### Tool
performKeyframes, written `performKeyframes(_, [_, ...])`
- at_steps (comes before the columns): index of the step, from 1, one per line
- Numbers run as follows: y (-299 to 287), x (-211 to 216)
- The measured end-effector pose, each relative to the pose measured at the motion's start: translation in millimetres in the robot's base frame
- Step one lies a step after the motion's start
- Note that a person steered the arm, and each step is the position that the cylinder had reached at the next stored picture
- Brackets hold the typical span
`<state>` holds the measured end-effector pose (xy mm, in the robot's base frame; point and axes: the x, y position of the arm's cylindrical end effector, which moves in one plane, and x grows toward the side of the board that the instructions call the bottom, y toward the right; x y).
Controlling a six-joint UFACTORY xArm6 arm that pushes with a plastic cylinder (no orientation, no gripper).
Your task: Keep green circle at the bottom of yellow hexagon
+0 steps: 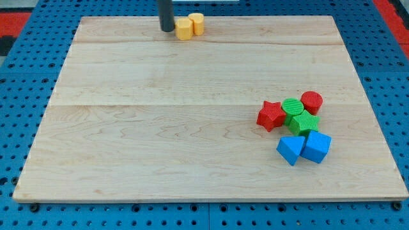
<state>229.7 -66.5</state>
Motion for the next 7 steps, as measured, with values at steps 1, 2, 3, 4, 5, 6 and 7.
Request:
performKeyframes(1, [-7, 3])
performKeyframes(2, [-1, 63])
performKeyframes(3, [93, 103])
performKeyframes(4, [175, 103])
performKeyframes(5, [203, 103])
performKeyframes(6, [203, 103])
performKeyframes(7, [203, 103])
